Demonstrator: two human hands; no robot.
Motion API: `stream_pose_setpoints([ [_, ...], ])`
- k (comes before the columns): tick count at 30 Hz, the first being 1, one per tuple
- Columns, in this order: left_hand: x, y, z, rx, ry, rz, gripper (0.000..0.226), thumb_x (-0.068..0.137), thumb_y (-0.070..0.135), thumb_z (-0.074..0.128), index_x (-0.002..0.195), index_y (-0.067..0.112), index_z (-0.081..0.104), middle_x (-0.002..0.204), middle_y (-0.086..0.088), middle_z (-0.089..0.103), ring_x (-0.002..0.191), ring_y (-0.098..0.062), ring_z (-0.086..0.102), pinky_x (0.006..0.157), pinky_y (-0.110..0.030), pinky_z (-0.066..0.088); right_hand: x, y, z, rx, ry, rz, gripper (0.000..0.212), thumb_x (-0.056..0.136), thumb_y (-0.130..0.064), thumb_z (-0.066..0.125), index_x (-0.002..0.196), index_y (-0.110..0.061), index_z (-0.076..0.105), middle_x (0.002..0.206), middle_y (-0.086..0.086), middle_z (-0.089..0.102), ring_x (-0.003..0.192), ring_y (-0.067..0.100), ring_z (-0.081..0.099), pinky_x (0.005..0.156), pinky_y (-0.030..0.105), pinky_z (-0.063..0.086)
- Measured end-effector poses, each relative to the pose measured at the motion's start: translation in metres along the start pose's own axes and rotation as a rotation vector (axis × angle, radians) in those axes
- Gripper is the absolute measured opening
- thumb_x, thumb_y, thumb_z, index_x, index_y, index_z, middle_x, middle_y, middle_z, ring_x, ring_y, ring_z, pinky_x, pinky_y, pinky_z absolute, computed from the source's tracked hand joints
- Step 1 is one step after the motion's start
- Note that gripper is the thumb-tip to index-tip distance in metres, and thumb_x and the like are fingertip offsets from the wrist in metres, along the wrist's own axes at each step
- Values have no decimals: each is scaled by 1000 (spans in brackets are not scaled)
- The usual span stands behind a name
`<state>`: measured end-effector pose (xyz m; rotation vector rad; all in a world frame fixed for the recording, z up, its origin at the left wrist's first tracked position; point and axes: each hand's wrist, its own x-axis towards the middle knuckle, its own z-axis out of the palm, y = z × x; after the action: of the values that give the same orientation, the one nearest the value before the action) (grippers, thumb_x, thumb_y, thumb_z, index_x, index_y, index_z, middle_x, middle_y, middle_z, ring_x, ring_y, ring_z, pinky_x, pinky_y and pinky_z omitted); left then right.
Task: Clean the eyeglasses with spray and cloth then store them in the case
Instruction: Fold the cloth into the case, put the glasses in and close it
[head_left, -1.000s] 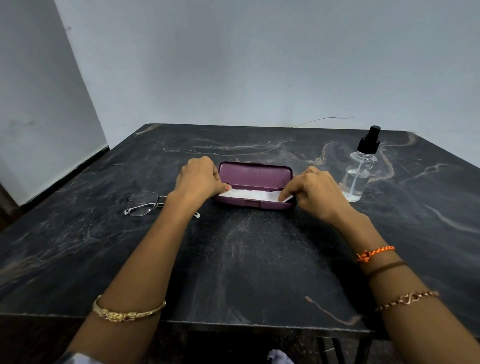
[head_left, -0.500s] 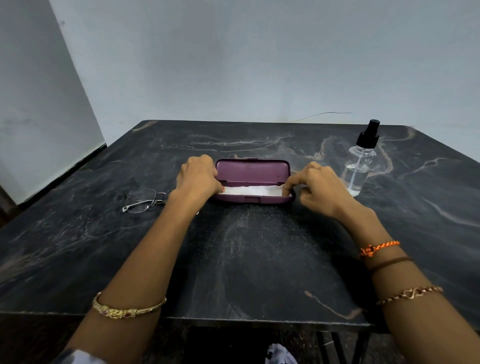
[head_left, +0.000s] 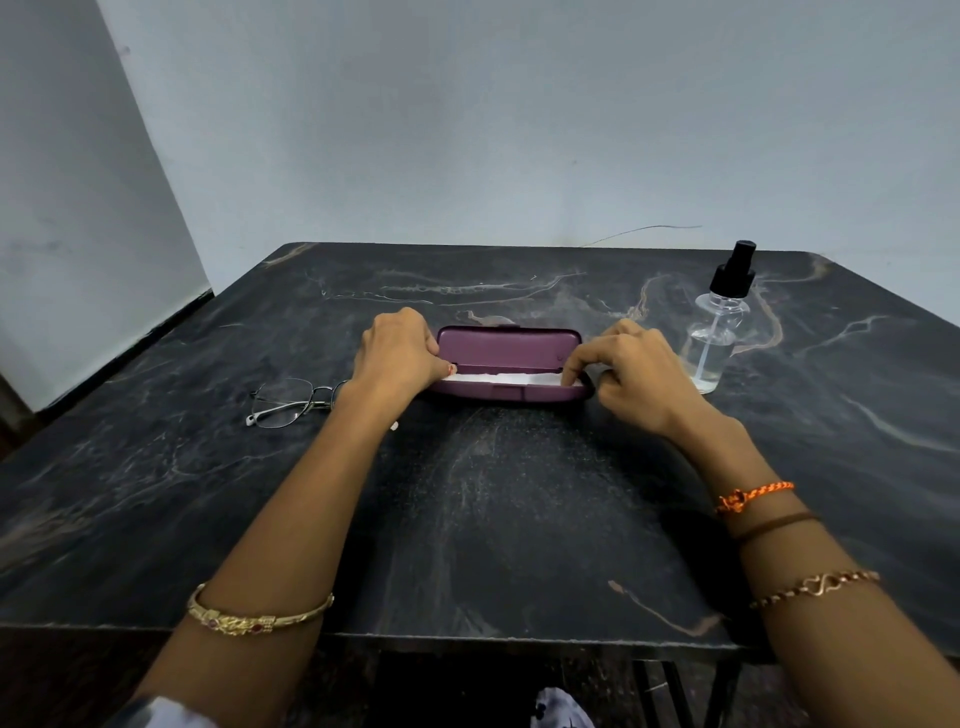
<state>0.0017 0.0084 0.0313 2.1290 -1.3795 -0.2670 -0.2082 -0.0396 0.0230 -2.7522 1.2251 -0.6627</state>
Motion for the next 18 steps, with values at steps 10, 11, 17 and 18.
stream_pose_setpoints([
  [10, -3, 1, -7, -55, 356, 262, 21, 86, 28, 57, 101, 13, 58, 110, -9, 61, 103, -26, 56, 81, -40, 45, -1, -22, 5, 174, 409, -85, 24, 86, -14, 46, 98, -16, 67, 80, 3, 70, 81, 19, 49, 75, 32, 31],
  [11, -3, 3, -10, -105, 417, 325, 22, 87, 26, 56, 104, 14, 57, 111, -8, 60, 103, -24, 55, 81, -38, 46, -1, -28, 6, 192, 428, -99, 26, 88, -22, 43, 99, -16, 66, 79, 3, 69, 80, 17, 48, 75, 32, 31],
  [17, 1, -21, -37, -126, 566, 519, 16, 87, 16, 54, 101, 12, 60, 105, -11, 59, 95, -24, 54, 71, -33, 46, -10, -61, 25, -74, 422, -327, 31, 86, -29, 45, 102, -12, 66, 93, 3, 72, 87, 28, 60, 77, 30, 32],
  [18, 1, -33, -42, -59, 559, 518, 16, 88, 17, 53, 101, 11, 60, 104, -12, 59, 95, -26, 53, 72, -35, 45, -10, -66, 28, -124, 440, -389, 29, 85, -27, 48, 99, -12, 67, 93, 3, 72, 86, 28, 62, 77, 31, 35],
])
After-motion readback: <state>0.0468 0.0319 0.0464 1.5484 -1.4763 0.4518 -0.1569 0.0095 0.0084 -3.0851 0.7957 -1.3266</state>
